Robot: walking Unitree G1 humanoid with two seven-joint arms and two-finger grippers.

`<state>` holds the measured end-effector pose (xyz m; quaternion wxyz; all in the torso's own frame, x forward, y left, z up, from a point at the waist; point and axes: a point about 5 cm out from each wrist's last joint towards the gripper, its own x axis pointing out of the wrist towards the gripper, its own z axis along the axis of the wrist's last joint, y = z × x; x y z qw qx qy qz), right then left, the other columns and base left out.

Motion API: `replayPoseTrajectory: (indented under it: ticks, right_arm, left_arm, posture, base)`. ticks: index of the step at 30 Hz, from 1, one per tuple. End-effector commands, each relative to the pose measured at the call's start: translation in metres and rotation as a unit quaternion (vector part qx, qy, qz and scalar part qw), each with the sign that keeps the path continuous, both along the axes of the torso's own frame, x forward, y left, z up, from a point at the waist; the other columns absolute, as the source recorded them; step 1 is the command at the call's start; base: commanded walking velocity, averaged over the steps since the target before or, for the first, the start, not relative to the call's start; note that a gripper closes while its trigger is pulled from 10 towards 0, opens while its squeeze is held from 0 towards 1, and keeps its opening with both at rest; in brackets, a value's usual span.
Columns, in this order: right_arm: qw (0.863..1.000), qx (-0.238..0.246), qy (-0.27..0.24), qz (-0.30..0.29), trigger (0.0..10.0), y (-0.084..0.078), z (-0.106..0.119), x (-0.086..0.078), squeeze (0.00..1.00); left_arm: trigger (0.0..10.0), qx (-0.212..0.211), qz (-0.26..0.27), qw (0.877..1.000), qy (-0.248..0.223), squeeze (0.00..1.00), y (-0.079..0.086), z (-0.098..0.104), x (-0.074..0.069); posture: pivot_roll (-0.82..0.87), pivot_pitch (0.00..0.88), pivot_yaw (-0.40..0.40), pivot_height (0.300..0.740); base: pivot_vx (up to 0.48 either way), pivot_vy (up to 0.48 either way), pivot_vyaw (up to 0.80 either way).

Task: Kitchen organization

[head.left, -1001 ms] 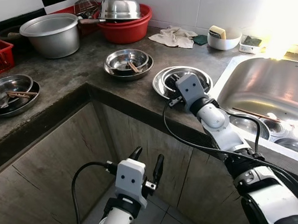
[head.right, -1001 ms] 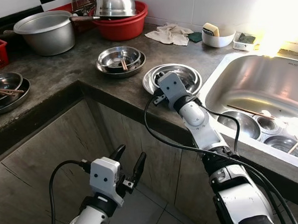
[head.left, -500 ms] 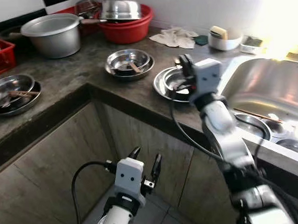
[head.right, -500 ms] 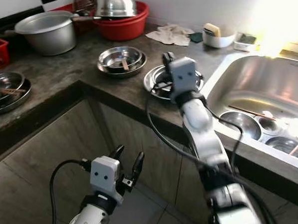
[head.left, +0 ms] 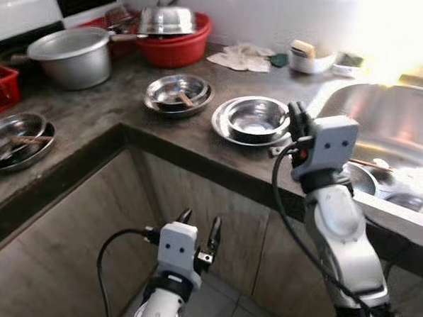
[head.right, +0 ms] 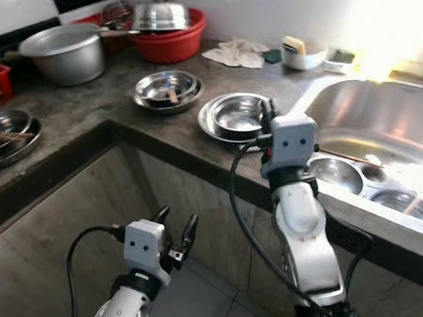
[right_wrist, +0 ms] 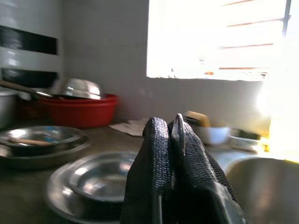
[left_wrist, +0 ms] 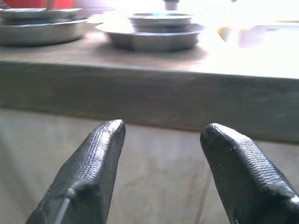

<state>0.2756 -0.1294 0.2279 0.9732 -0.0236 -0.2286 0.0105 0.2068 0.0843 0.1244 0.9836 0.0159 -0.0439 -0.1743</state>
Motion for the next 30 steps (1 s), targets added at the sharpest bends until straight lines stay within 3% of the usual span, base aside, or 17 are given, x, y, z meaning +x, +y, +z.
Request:
replayPoseTrajectory:
  ticks: [1, 7, 17, 21, 29, 30]
  right_arm:
    - [1.000, 0.004, -0.002, -0.009, 0.0, 0.0004, 0.0029, -0.0049, 0.00]
    - [1.000, 0.002, 0.011, -0.020, 0.0, 0.0007, 0.0013, -0.0069, 0.00]
    - [0.999, -0.004, 0.016, -0.029, 0.0, -0.0003, 0.0008, -0.0092, 0.00]
    - [0.999, -0.005, 0.015, -0.028, 0.0, 0.0001, 0.0018, -0.0095, 0.00]
    - [1.000, -0.016, 0.014, -0.018, 0.0, 0.0032, 0.0021, -0.0097, 0.00]
    - [1.000, -0.019, 0.017, -0.015, 4.9, 0.0041, 0.0014, -0.0092, 0.00]
  left_arm:
    - [10.0, 0.002, -0.005, 1.000, 0.006, 0.00, -0.0006, -0.0033, -0.0005]
    - [10.0, 0.005, -0.005, 1.000, 0.008, 0.00, 0.0000, -0.0045, 0.0002]
    - [10.0, 0.031, -0.029, 0.999, 0.013, 0.00, -0.0043, -0.0092, -0.0010]
    - [10.0, 0.031, -0.029, 0.999, 0.015, 0.00, -0.0040, -0.0098, -0.0012]
    - [10.0, 0.030, -0.025, 0.999, 0.021, 0.00, -0.0020, -0.0108, -0.0017]
    - [10.0, 0.033, -0.028, 0.999, 0.018, 0.00, -0.0027, -0.0105, -0.0024]
  posture:
    - [0.00, 0.061, -0.002, 0.740]
    - [0.01, 0.055, 0.001, 0.740]
    - [0.00, 0.046, 0.010, 0.740]
    - [0.00, 0.045, 0.010, 0.740]
    - [0.00, 0.042, 0.010, 0.740]
    - [0.01, 0.040, 0.006, 0.740]
  base:
    - [0.000, 0.465, -0.79]
    - [0.000, 0.465, -0.79]
    - [0.027, -0.039, -0.79]
    - [0.282, -0.385, -0.79]
    - [0.034, 0.000, -0.63]
    - [0.000, -0.255, 0.00]
